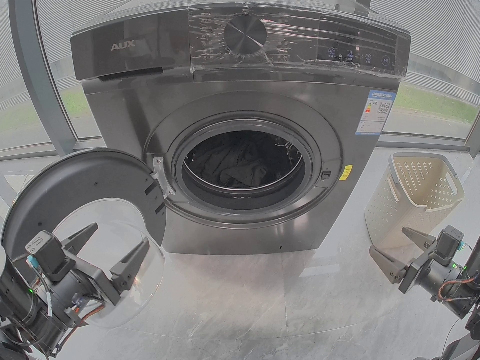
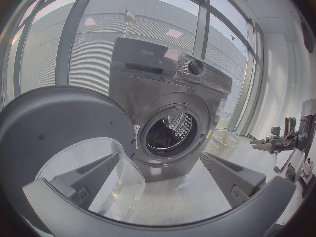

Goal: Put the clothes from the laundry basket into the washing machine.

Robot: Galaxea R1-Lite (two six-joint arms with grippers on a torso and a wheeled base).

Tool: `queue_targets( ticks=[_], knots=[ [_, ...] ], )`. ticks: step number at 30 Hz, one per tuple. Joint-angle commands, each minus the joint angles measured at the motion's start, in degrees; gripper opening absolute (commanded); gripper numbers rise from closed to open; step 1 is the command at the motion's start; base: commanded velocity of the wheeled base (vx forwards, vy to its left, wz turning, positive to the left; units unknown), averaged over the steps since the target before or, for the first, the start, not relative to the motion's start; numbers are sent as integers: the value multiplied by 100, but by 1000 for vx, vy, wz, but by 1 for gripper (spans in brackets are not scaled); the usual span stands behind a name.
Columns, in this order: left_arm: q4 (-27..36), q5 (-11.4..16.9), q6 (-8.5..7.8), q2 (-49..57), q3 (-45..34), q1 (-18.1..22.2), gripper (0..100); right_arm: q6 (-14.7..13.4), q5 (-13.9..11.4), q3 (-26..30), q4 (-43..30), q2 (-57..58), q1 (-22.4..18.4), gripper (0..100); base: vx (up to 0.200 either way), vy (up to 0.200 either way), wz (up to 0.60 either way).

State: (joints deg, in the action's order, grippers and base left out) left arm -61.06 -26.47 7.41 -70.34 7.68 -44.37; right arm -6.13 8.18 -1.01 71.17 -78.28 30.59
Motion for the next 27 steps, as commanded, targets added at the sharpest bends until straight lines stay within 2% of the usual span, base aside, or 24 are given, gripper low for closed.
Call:
queue_targets(
  ticks=[1,5,7,10,13,16,18,20,21,22,25,26,27],
  knots=[
    [33,1,-161,864,-504,386,100,306,-62,101,-885,1376,-694,100,-200,0,0],
    [130,10,-302,1444,-698,544,100,455,-176,101,-1175,2080,-958,100,-50,0,0],
    [464,-8,-311,1848,-768,755,100,464,-185,101,-1650,2624,-1107,100,0,0,0],
    [1220,36,-311,2481,-768,1124,100,464,-203,101,-2793,3547,-1310,100,0,0,0],
    [2318,71,-284,3281,-768,1352,100,473,-238,101,-4252,4716,-1600,100,0,0,0],
    [3241,36,-284,3756,-768,1686,100,473,-431,101,-5377,6026,-1925,100,0,0,0],
    [3610,71,-284,4134,-768,1889,100,455,-581,101,-5904,6650,-2180,100,0,0,0],
    [3918,80,-293,4468,-768,2135,100,455,-625,101,-6124,6905,-2303,100,0,0,0],
    [4058,80,-293,4573,-768,2240,100,437,-730,101,-6563,7432,-2496,100,0,0,0],
    [4243,89,-293,4696,-768,2354,100,393,-730,101,-6695,7476,-2505,100,0,0,0],
    [4805,89,-258,5136,-768,2671,100,341,-713,101,-6704,7397,-2505,100,0,0,0],
    [5245,98,-214,5443,-768,2829,100,350,-721,101,-6713,7379,-2505,100,0,0,0],
    [5333,107,-187,5522,-768,2855,100,358,-721,101,-6713,7379,-2505,100,0,0,0]
  ],
)
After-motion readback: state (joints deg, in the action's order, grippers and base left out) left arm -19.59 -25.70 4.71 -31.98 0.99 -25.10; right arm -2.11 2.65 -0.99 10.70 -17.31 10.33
